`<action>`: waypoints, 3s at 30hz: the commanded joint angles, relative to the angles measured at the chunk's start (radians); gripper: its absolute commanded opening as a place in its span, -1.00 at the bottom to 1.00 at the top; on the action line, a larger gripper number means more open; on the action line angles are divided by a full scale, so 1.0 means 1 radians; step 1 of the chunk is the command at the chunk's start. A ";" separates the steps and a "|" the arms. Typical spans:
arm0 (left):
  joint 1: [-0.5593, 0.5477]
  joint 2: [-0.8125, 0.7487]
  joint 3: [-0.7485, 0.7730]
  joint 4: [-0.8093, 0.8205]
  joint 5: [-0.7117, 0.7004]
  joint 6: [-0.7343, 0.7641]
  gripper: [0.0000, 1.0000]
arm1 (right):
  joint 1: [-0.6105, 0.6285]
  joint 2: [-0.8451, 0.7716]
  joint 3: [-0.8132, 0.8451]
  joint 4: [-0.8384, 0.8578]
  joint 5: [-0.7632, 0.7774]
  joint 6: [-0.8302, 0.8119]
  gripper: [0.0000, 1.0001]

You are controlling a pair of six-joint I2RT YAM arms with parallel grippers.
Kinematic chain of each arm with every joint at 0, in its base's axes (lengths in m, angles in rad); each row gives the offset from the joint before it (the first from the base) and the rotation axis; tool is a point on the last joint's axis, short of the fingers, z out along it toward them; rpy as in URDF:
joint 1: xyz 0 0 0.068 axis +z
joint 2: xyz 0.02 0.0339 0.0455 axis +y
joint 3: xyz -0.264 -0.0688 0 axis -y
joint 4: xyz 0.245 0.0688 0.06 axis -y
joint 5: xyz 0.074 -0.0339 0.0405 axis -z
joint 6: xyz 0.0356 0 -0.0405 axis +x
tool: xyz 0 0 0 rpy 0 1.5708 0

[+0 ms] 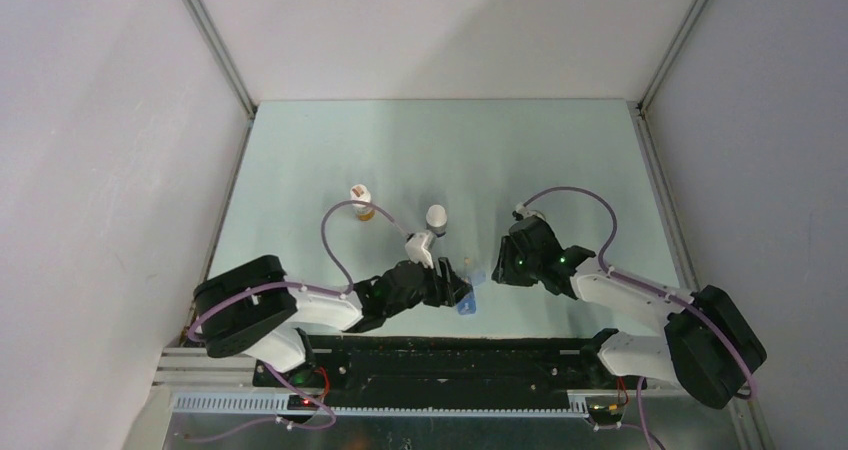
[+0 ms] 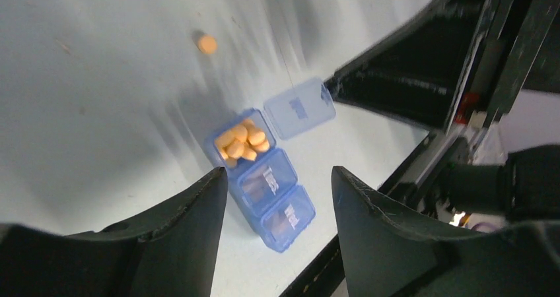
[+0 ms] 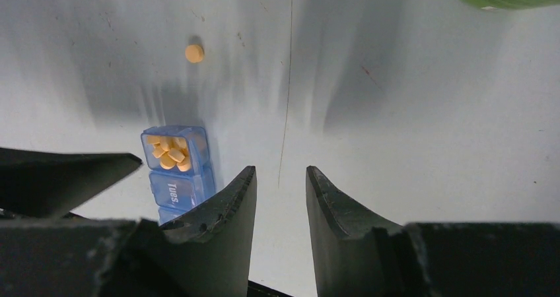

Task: Sort the pills into containers
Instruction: Close the pill container at the center of the board.

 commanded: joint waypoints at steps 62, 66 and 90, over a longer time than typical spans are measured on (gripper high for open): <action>-0.075 0.095 0.117 -0.174 -0.134 0.071 -0.35 | -0.019 0.059 -0.016 0.218 -0.246 -0.004 -0.27; -0.075 0.095 0.121 -0.182 -0.136 0.081 -0.36 | -0.019 0.087 -0.016 0.242 -0.283 -0.006 -0.23; -0.062 -0.065 0.040 -0.070 -0.137 0.043 0.16 | 0.001 0.183 -0.016 0.255 -0.211 0.021 -0.21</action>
